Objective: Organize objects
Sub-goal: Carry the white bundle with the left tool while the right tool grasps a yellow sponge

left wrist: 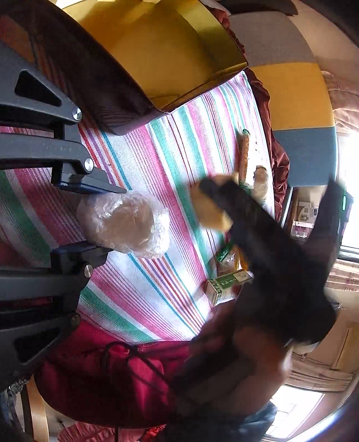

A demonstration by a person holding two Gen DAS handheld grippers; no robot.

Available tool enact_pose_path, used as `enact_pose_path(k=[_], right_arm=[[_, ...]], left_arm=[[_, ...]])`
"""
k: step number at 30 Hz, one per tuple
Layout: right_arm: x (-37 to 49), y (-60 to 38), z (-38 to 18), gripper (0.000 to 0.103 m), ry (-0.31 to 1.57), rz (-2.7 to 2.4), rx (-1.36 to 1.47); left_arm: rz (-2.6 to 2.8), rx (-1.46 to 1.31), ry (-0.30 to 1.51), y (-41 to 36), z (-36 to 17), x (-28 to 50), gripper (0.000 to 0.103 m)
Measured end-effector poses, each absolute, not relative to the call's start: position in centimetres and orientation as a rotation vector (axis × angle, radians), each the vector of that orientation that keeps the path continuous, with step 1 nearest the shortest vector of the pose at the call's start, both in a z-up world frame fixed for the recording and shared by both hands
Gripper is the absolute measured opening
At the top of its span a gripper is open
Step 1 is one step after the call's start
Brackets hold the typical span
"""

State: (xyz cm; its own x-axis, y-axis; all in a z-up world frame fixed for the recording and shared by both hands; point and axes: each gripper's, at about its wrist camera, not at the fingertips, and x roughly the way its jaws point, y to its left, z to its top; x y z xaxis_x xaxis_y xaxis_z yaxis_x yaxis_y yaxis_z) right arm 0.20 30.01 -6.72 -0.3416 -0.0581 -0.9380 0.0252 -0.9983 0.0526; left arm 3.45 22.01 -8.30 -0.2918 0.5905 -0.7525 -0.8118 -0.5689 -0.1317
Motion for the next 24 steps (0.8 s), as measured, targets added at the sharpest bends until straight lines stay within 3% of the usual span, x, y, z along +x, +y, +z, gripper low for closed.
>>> enact_pose_path(k=[4,8,17,24], right_arm=[[1.3,32.8,-7.3,0.055,-0.288,-2.534,1.732],[1.1,31.8,-7.5,0.056,-0.153,-2.564,1.733],[1.1,32.0,-7.8,0.059,-0.174,-2.546,1.743],[1.1,31.3,-8.0,0.061,-0.099,-2.563,1.744]], left_arm=[[1.970,-1.000,0.327,21.8,-8.2,3.2,0.028],[1.981,-0.995,0.290,21.1,-7.3,3.2,0.028],[2.018,-0.933,0.245,19.3,-3.8,4.3,0.028],[2.183,-0.892,0.076,13.4,0.5,1.6,0.028]])
